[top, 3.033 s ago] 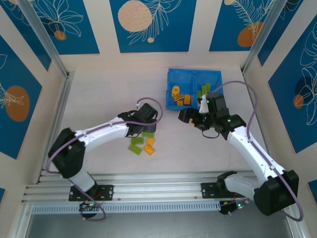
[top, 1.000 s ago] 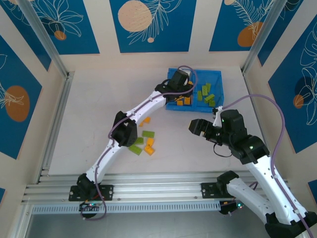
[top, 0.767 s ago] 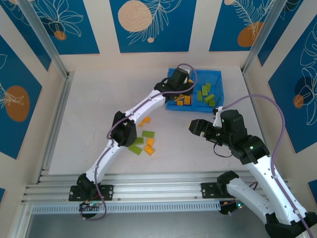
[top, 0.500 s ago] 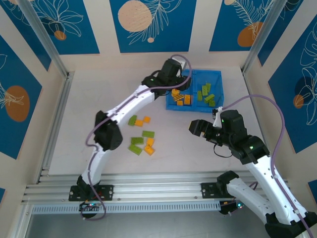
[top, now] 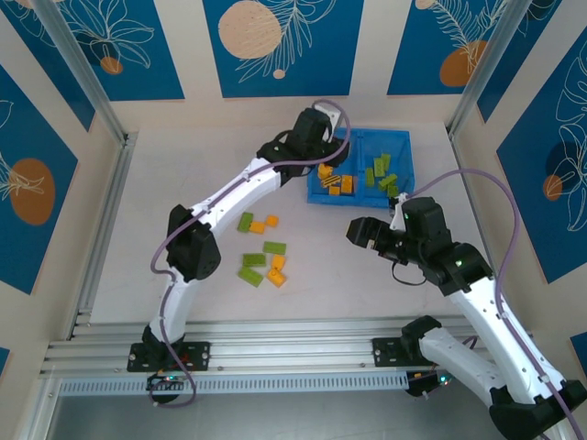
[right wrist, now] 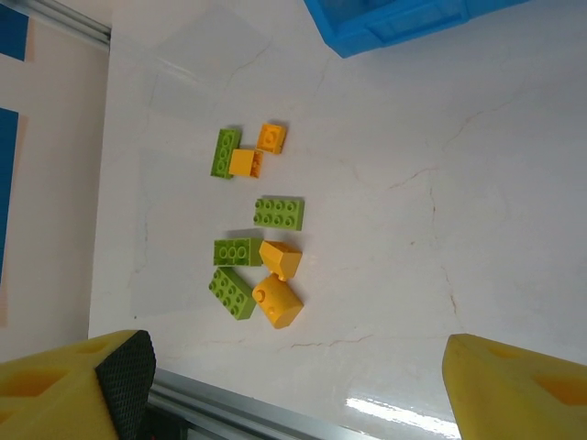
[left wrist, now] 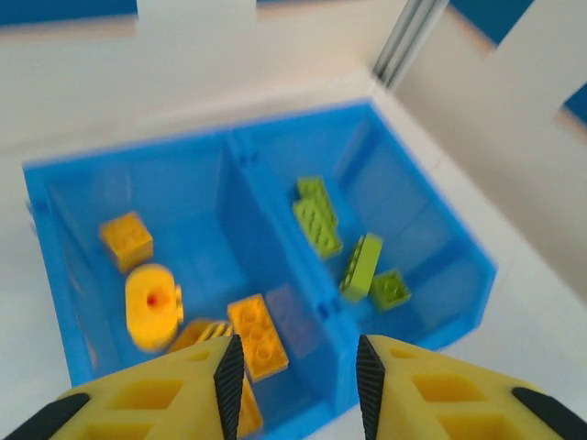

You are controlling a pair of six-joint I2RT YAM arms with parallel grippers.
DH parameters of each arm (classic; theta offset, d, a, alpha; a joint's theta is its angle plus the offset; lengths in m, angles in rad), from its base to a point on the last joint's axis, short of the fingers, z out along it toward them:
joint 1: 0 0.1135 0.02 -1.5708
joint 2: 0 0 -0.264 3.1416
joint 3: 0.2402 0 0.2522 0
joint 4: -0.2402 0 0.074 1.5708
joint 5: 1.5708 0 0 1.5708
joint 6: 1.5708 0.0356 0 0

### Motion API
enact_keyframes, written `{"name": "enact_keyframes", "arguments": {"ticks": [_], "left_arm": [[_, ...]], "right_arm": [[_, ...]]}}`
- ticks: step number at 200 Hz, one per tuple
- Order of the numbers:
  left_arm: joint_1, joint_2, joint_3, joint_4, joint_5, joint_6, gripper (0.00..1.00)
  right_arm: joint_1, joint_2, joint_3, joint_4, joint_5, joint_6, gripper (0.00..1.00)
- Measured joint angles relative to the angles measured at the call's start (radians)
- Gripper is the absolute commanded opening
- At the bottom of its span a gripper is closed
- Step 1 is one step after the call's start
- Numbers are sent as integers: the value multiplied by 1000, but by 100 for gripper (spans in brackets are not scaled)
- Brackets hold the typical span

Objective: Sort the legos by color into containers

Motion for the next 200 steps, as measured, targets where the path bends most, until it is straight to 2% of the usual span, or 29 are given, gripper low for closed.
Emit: {"name": "enact_keyframes", "arguments": {"ticks": [19,33,51,73,96,124,149,160,167,181,200], "left_arm": [[0,-74,-190,45,5,2,43],[0,-193,-372,71,6,14,43],[0,-423,-596,93,6,69,46],[0,-746,-771,90,6,188,53],[0,-1058,-894,52,-11,334,61],[0,-1319,-1044,-67,-102,478,67],[0,-1504,-1213,-177,-196,565,73],[0,-1575,-1284,-209,-220,587,86],[0,-1624,-1328,-224,-228,614,91],[0,-1710,-1396,-236,-229,641,95],[0,-1764,-1442,-235,-222,672,98]], "right_arm": [[1,-11,0,-10,2,-19,84],[6,-6,0,-13,1,-38,84],[36,31,0,-7,0,-63,83],[123,132,7,22,8,-85,83],[253,322,57,72,28,-119,83],[369,613,211,119,67,-177,82],[410,850,386,142,87,-192,75],[419,945,465,148,105,-182,70],[423,1004,516,154,113,-174,67],[426,1123,622,156,146,-158,61],[428,1294,801,130,220,-143,60]]}}
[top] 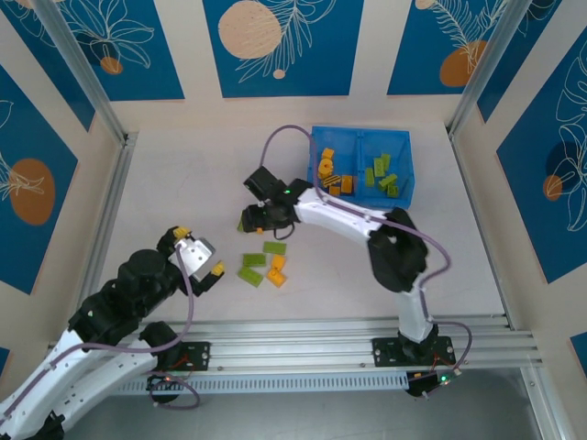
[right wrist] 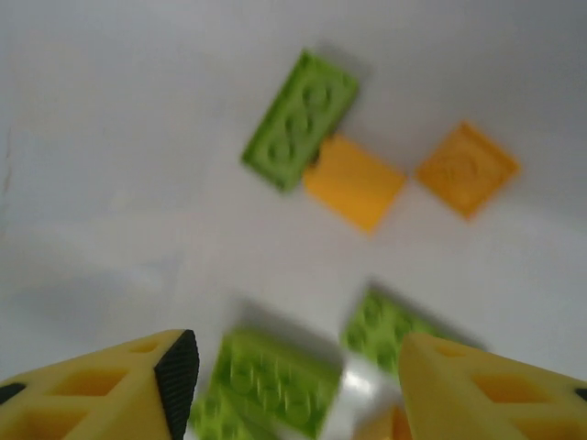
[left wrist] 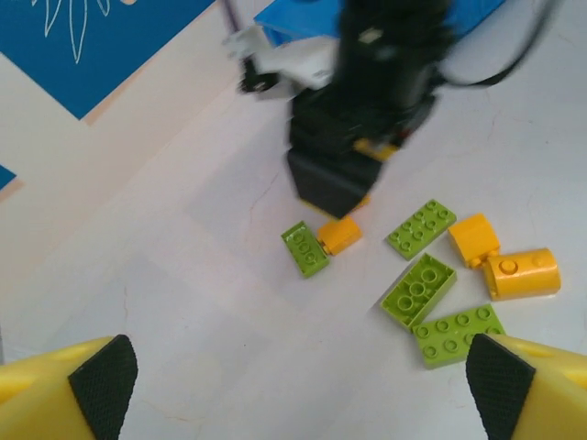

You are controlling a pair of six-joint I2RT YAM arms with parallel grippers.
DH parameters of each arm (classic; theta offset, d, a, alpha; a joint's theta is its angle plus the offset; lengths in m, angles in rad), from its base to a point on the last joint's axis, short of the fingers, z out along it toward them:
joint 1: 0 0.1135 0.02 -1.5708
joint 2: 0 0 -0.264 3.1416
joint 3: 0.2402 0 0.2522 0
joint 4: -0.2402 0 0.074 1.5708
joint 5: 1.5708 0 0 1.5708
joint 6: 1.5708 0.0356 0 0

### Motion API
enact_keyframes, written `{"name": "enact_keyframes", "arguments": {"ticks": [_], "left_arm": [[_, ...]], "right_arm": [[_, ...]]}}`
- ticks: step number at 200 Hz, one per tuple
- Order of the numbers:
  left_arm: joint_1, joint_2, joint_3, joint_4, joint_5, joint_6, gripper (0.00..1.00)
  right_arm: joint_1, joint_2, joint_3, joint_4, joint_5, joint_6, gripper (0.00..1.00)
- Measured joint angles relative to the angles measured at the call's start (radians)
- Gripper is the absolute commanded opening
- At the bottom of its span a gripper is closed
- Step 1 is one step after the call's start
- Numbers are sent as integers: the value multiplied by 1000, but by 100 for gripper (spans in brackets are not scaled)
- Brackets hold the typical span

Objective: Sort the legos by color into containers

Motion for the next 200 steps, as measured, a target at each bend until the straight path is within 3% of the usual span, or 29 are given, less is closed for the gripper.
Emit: {"name": "enact_keyframes", "arguments": {"ticks": [33,51,94,126,166,200], "left_arm": [[0,19,-23,12,21,38,100],[0,29,-25,14,31,45,100],[0,30,-31,14,56,48,100],[0,29,-32,14,66,48,100],[2,29,-39,15,71,48,100],[7,29,-40,15,71,48,100]], "right_arm": [[0,254,300,-87,109,0,76],[0,363,446,-145,140,4,79],[9,526,664,-231,161,7,64],[29,555,682,-275,179,34,61],[40,558,684,-279,189,39,40],[46,583,727,-276,186,30,31]]}}
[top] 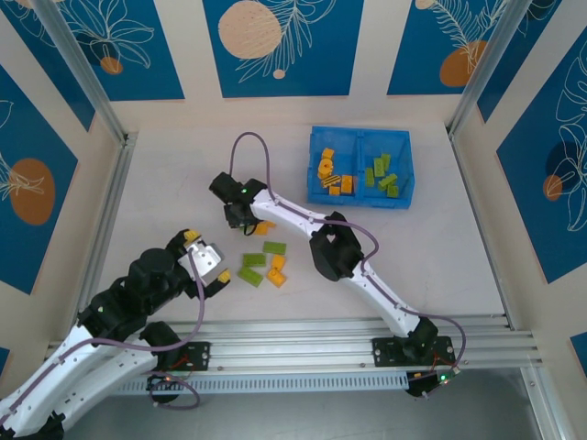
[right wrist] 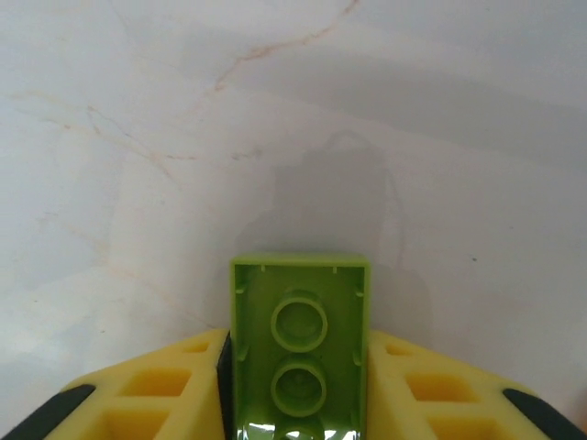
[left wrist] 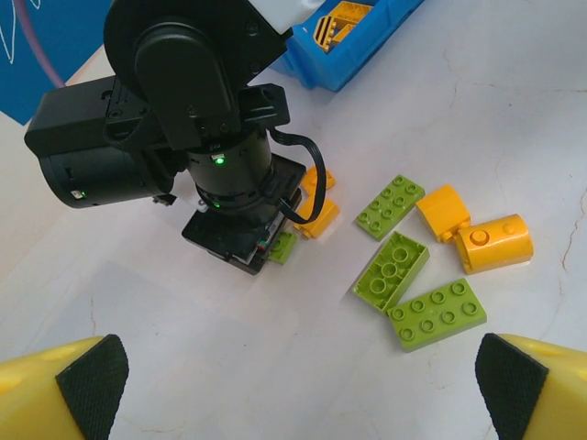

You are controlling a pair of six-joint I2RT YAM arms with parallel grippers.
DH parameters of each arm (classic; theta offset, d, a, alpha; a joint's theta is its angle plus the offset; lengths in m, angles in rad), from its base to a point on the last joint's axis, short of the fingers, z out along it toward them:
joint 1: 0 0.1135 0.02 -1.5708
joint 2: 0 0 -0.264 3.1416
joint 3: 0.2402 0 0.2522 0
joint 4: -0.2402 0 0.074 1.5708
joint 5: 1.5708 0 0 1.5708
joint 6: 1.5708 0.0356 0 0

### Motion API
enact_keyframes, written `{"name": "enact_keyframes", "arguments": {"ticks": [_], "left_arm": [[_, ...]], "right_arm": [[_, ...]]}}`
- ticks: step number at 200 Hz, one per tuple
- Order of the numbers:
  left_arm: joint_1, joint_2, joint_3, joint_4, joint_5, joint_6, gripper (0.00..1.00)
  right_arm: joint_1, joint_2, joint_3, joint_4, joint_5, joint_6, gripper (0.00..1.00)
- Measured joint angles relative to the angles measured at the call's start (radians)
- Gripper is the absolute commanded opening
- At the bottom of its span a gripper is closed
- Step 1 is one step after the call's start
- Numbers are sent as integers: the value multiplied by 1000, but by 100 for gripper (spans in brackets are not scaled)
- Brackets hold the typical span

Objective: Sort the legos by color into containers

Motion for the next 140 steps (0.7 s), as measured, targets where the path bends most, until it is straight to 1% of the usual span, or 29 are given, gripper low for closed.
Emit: {"name": "enact_keyframes", "arguments": {"ticks": [18,50,67,80,99,122,140], "left_arm": [[0,-2,-1,0,2,0,100],[3,-21,-3,10,61,8,100],[4,-48,-9,24,106,15,100],[5,-74,-18,35,133,19,100],[5,-109,-32,51,162,32,100],[5,-134,-45,68,184,41,100],[5,-138,-50,80,189,42,100]], "right_arm": [[3,3,11,0,-1,-2,26],[4,-2,16,2,-8,-27,25],[3,-45,-39,33,-24,-48,25],[-1,-119,-120,55,-41,-57,26],[-7,-266,-236,87,-55,-66,25],[-27,-474,-364,143,-49,-76,25],[-62,-657,-498,204,-27,-83,25]]}}
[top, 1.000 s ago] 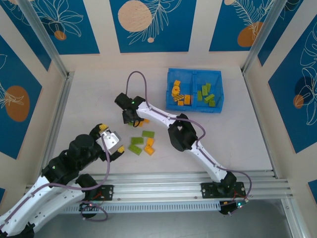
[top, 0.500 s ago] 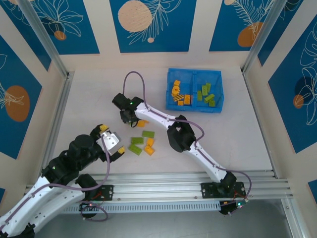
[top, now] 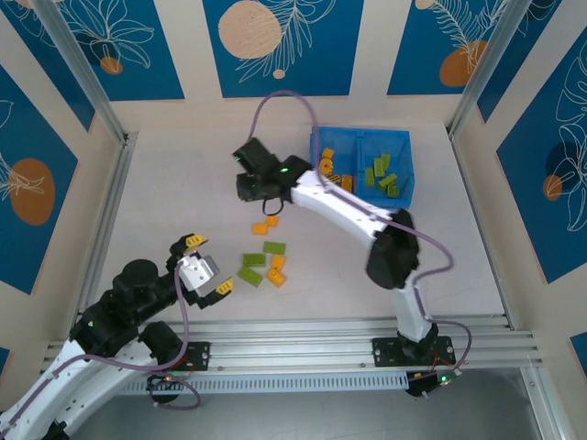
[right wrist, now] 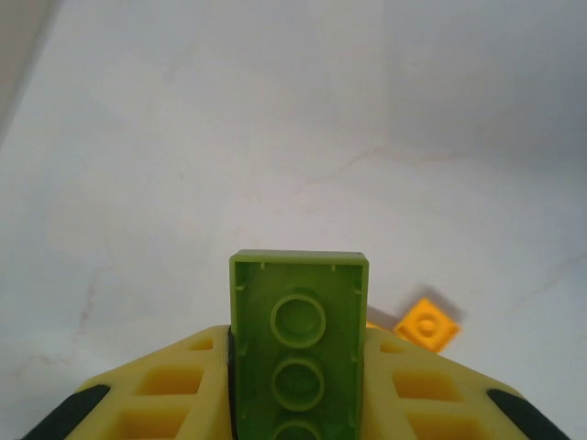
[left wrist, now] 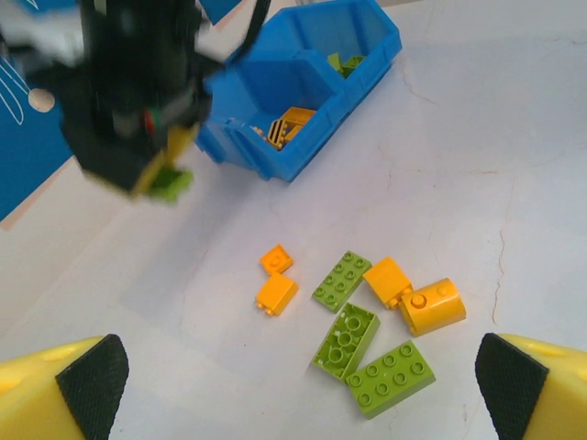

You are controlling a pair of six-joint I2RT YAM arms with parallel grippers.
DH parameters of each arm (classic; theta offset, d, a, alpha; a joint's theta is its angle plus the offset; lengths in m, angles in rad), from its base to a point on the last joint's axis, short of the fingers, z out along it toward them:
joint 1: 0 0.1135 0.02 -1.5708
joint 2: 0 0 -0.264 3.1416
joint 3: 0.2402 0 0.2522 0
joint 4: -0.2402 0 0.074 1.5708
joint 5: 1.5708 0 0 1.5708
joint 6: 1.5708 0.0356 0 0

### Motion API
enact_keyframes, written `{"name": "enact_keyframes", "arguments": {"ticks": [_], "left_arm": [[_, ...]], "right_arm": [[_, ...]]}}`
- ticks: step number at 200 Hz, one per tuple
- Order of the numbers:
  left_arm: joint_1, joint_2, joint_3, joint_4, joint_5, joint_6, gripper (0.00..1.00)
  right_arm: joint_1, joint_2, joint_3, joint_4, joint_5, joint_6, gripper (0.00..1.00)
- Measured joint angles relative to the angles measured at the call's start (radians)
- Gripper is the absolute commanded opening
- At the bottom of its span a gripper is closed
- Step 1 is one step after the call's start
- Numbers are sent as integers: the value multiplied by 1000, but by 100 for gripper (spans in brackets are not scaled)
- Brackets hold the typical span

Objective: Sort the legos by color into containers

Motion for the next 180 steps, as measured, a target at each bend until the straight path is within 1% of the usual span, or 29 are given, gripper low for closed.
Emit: {"name": "enact_keyframes", "arguments": {"ticks": [23,38,54,70,86,99,121,137,150,175,180], "left_arm": [[0,0,-2,3,2,1,100],[0,0,-4,3,2,1,100],[1,0,-4,3,1,0,100],[6,0,-4,4,-3,-2,100],[8,1,-4,4,-9,-2,100],[9,2,-4,4,-13,-2,100],[11,3,-4,3,-19,-2,100],[11,3,-4,3,-24,-2,100],[11,3,-4,3,-26,-2,100],[11,3,-4,3,-34,-2,100],[11,3,-4,3,-36,-2,100]], "right_arm": [[-74,-210,-184,66,51,-14,26],[-157,-320,-305,108,83,-26,26],[-267,-388,-417,148,104,-39,26],[-379,-402,-493,179,124,-53,26],[-497,-371,-536,196,131,-57,26],[-572,-327,-541,209,131,-56,26],[-661,-238,-532,236,127,-56,26],[-707,-143,-480,231,108,-53,28],[-732,-59,-411,221,88,-51,33],[-751,77,-270,176,61,-51,52],[-750,97,-245,164,57,-46,54]]}}
